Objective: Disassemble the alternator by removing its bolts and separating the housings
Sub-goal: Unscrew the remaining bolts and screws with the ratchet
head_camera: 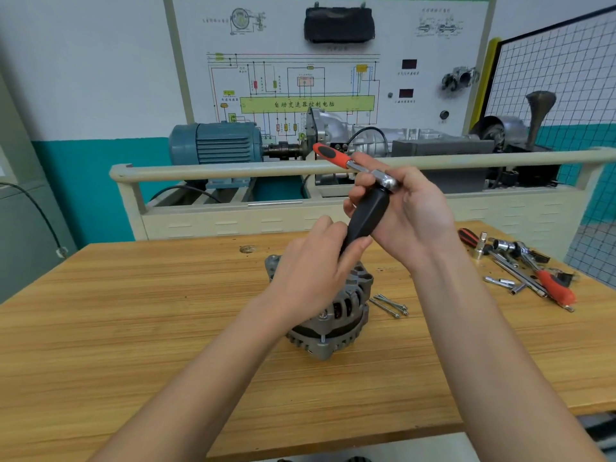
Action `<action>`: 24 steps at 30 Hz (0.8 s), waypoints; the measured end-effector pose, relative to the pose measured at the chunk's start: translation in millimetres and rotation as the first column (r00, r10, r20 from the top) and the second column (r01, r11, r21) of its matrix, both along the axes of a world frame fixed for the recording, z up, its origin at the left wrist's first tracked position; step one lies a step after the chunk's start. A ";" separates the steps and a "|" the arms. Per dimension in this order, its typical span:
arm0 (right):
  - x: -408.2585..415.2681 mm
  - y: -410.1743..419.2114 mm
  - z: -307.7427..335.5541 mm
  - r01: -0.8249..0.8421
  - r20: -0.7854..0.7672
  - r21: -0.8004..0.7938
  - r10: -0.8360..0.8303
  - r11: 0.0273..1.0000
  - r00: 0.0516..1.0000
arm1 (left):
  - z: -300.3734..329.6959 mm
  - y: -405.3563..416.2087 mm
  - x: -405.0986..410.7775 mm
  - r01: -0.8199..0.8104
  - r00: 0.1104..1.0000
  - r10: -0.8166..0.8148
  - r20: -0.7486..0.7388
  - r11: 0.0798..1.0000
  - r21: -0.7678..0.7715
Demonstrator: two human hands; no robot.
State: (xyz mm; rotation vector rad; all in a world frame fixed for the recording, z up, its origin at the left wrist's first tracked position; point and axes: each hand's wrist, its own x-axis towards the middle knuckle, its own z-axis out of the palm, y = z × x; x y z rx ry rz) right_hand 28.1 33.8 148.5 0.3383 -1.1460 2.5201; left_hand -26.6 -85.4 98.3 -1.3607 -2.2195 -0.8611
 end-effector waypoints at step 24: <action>-12.3 -3.0 33.0 0.366 0.118 -0.274 -0.347 0.889 0.930 | -9.2 -42.5 -6.9 0.378 0.674 -0.370 0.640 0.916 0.132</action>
